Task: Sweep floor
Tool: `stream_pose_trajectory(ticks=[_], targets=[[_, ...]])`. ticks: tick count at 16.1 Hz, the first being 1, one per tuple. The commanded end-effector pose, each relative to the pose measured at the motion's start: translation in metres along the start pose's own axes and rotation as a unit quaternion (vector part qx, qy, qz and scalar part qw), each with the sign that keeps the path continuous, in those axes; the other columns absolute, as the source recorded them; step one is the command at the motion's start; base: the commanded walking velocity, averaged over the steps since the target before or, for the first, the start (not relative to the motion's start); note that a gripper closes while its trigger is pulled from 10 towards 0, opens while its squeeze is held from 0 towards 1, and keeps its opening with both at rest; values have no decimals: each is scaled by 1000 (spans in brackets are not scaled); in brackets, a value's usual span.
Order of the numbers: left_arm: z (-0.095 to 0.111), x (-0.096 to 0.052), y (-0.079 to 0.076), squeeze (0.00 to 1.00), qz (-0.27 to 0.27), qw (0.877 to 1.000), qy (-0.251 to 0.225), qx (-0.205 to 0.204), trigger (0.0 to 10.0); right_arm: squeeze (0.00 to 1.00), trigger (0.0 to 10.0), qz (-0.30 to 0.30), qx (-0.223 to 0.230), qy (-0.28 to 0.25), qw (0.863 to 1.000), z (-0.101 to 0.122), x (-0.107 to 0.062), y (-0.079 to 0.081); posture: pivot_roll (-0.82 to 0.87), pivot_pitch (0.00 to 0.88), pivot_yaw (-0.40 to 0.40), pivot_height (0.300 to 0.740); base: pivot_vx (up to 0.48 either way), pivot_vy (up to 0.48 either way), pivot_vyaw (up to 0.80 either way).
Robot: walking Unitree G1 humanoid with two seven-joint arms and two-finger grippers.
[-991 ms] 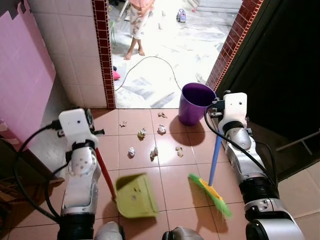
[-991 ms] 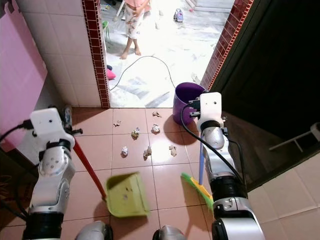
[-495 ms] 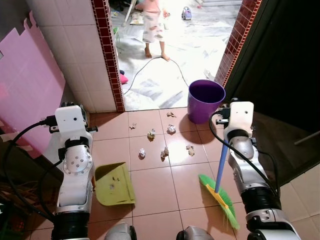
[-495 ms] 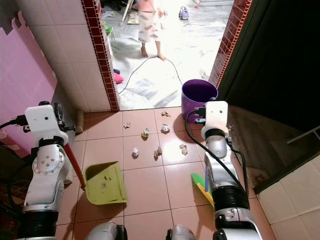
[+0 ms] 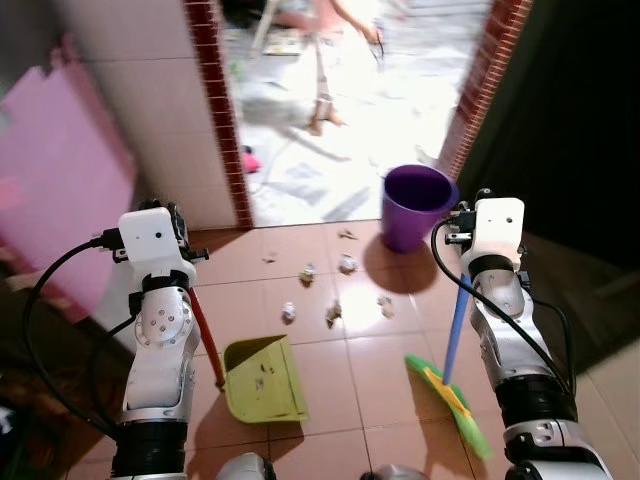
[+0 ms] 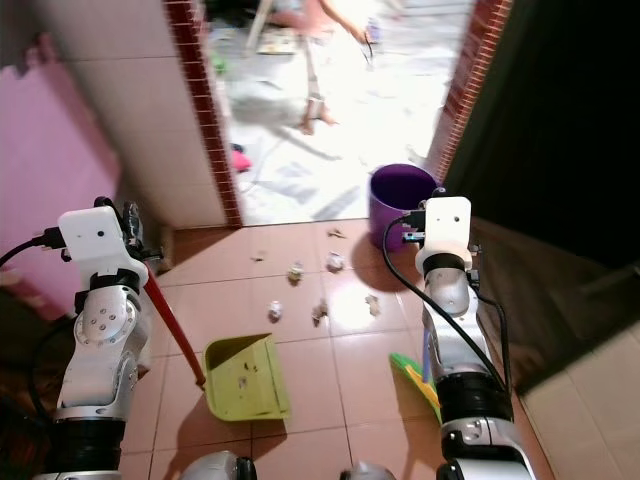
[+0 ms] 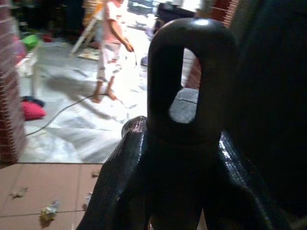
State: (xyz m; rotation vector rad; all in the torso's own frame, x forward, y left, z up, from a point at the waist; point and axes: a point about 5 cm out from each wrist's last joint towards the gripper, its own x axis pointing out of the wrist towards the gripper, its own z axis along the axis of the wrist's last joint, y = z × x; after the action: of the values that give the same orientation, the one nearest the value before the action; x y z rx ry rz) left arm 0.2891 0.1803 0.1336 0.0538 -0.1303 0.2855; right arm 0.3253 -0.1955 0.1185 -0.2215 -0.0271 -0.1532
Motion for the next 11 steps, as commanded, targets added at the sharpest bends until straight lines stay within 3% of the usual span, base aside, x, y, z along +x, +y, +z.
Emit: stream_pose_trajectory(ticks=[1, 3, 9, 11], targets=[[16, 5, 5, 0, 2, 999, -43, 2, 10000, 0, 10000, 9, 2, -40, 999, 17, 2, 4, -75, 0, 41, 740, 416, 0, 575], [18, 5, 4, 0, 4, 999, -44, -16, 10000, 0, 10000, 8, -1, -47, 999, 19, 1, 3, -76, 0, 40, 740, 431, 0, 494], [22, 3, -2, 0, -5, 999, -46, -22, 10000, 0, 10000, -9, -12, -60, 998, 26, 5, -8, -80, 0, 39, 740, 406, 0, 0], [23, 2, -1, 0, -4, 999, -48, -19, 10000, 0, 10000, -23, -37, -75, 996, 38, 7, -15, -79, 0, 35, 740, 283, 0, 0]])
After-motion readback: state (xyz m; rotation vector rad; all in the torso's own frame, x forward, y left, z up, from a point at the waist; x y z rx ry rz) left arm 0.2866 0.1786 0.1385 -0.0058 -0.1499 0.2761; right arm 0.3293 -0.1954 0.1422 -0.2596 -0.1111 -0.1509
